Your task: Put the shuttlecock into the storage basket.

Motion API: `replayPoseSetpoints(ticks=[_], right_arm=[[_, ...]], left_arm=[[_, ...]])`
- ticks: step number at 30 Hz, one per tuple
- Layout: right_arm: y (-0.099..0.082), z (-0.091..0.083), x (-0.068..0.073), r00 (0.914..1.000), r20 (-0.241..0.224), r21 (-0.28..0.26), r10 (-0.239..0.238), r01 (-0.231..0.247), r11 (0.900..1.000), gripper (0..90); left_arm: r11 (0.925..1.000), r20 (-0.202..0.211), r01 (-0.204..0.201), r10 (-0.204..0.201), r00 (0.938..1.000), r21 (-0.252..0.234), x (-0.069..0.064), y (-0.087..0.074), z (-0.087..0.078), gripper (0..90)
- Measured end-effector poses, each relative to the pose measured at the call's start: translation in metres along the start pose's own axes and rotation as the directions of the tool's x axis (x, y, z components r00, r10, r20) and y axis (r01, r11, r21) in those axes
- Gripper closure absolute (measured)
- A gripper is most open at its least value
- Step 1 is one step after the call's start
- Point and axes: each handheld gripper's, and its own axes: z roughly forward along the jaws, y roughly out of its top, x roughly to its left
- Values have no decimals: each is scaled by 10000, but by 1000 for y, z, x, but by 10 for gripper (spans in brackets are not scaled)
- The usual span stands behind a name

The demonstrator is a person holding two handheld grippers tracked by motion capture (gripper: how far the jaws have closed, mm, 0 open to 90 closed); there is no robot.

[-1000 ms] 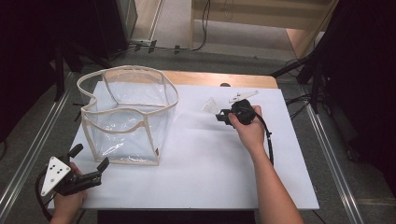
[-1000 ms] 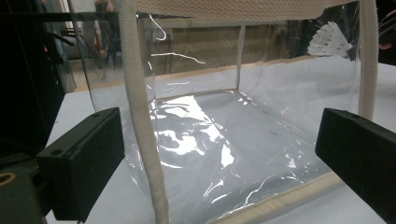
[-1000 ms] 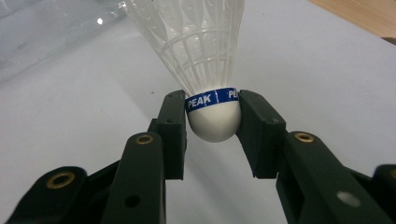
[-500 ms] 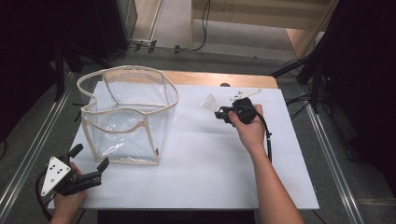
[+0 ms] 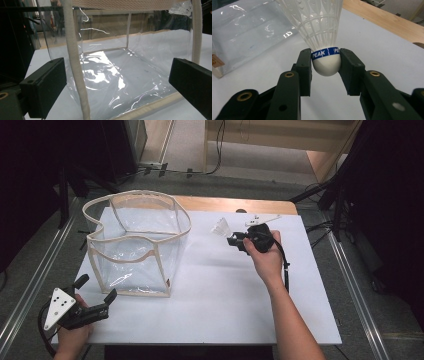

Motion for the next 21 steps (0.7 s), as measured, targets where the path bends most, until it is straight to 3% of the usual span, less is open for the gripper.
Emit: replayPoseSetpoints(ticks=[12,21], right_arm=[[8,-4,7,9996,-50,-350,262,-264,9990,619],[20,-13,18,9999,-71,-721,144,-149,9973,619]], left_arm=[[10000,1,1,-1,10000,5,0,0,0,21],[10000,-9,-18,18,10000,18,0,0,0,21]])
